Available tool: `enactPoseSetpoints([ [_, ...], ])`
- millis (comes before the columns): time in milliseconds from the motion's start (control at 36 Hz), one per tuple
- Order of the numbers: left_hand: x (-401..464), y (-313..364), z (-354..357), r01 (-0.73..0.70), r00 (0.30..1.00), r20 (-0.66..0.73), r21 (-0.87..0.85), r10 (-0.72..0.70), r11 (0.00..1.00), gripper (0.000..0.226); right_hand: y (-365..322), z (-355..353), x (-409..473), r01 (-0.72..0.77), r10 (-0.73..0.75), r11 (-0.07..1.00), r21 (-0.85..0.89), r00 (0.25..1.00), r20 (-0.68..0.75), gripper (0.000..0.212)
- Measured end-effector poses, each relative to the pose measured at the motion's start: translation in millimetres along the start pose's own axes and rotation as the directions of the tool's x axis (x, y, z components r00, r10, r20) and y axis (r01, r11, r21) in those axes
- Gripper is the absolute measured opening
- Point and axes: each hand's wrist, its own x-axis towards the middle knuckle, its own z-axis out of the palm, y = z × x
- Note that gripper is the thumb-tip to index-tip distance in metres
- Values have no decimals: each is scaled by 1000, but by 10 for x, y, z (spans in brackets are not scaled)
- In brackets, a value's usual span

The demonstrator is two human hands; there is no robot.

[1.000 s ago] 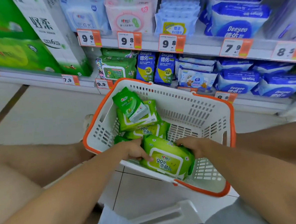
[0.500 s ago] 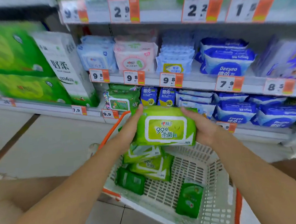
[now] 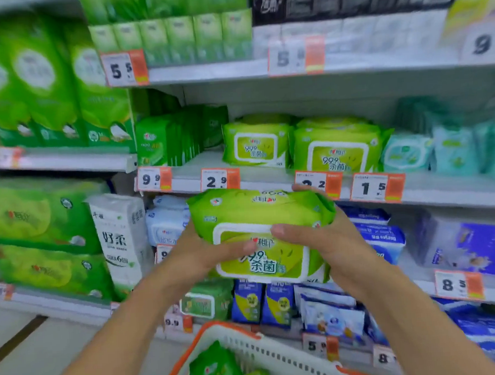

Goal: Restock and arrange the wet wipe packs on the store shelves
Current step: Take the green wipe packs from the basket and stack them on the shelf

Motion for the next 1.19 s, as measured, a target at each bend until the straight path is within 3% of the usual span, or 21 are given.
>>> enactPoseSetpoints([
  [83,470,679,-216,-190,980,-34,129,196,973,75,-557,14,486,246,-254,959,-137,966,-42,92],
  [167,1049,1064,-393,-261,959,-70,146,273,954,56,-948,39,1028,401,-442,849,-345,896,-45,86],
  [222,1439,1080,-495,-279,954,-66,151,292,948,72,-1047,23,1364,440,-498,749,-494,867,18,79],
  [278,1746,943,-556,-248,955,-126,170,270,954,92,-1040,-32,1668,380,-456,635,-673,887,72,80],
  [333,1958,763,-533,-170,959,-181,254,220,952,93,-941,-90,1939,299,-393,438,-848,912,119,72],
  [417,2267,473,-484,-30,966,-222,405,130,914,70,-709,-74,2170,194,-220,62,-979,959,176,61],
  [444,2374,394,-513,25,964,-244,468,103,883,59,-639,-65,2225,184,-193,-4,-983,964,181,61],
  [500,2522,282,-591,102,968,-248,544,44,833,51,-584,-25,2314,169,-202,-54,-984,963,177,50],
  [611,2592,150,-775,92,989,-143,502,-22,860,47,-564,24,2464,158,-213,-92,-983,961,174,48],
  [667,2573,130,-790,69,990,-139,595,18,801,47,-544,24,2467,159,-223,-78,-984,959,172,50],
  [750,2451,35,-693,59,979,-162,797,120,601,46,-472,18,2387,160,-247,-130,-979,950,188,55],
  [861,2042,-298,-530,-5,931,-172,876,323,481,54,-238,81,2094,165,-424,-231,-959,870,252,65],
  [917,1691,-559,-388,-130,834,-167,867,526,481,50,1,169,1767,276,-622,-154,-949,719,310,55],
  [972,1224,-880,-204,-239,732,-206,815,650,528,38,342,317,1352,454,-844,55,-889,497,202,34],
  [1000,973,-1090,-99,-261,736,-226,775,638,576,29,601,380,1122,519,-878,174,-837,467,107,24],
  [1056,481,-1673,76,-173,854,-255,683,454,710,12,1269,440,656,529,-777,451,-719,628,-26,11],
  [1111,-64,-2323,222,85,972,-225,614,70,784,9,2087,383,132,305,-510,681,-665,850,-132,10],
  [1139,-357,-2623,275,210,975,-189,622,-116,754,19,2470,333,-146,126,-329,742,-658,925,-193,14],
  [1194,-843,-3046,321,371,911,-132,673,-390,640,45,3102,206,-629,-229,46,737,-636,956,-291,21],
])
